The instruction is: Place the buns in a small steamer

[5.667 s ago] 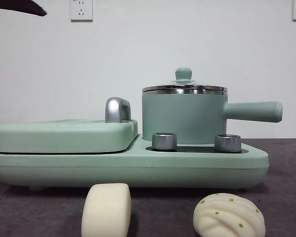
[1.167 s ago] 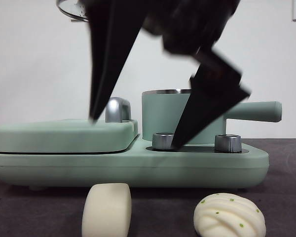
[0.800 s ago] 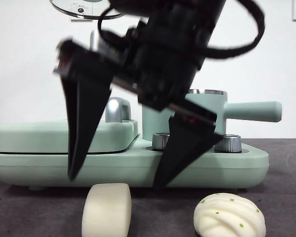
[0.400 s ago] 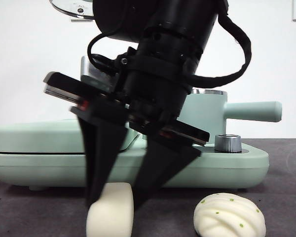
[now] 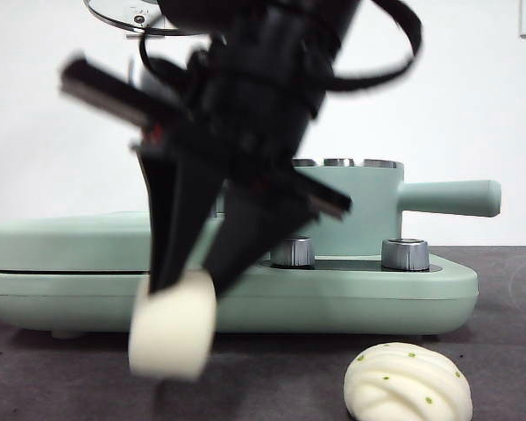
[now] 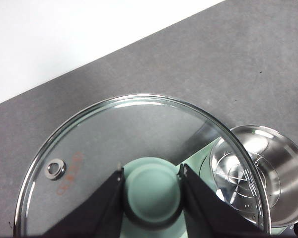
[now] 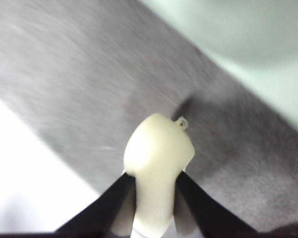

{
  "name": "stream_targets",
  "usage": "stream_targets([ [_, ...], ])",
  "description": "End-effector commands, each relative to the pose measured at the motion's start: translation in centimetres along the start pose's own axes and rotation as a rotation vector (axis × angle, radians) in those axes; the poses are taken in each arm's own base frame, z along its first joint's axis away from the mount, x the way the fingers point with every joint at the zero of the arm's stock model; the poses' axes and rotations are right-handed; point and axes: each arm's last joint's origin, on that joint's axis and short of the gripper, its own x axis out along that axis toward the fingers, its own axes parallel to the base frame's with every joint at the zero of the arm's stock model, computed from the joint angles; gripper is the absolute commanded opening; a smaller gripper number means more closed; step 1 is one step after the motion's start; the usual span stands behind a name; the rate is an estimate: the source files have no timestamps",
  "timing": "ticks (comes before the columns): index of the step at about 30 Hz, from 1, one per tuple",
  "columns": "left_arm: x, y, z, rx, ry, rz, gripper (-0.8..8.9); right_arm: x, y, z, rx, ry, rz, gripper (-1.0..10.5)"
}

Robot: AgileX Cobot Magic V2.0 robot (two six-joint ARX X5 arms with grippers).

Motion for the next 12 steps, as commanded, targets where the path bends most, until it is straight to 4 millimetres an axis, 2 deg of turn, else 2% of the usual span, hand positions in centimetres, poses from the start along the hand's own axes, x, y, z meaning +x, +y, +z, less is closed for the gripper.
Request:
stream_targets([
  [1,-0.9,-0.2,0.8,0.028,-0.058,0.004,0.19,-1.8,1.3,0.9,-0.071,0.009,-0.003,0.8],
  [7,-0.9,-0.2,0.8,-0.005,-0.058,0.003,0.19,-6.2,2.5,2.5,-0.139,0.003,-0.015,0.8],
  [12,-0.9,-0.2,0.8,-0.017,-0.058,0.003,0.19,-9.6,2.0,3.8,-0.139,-0.034,-0.048,0.8],
])
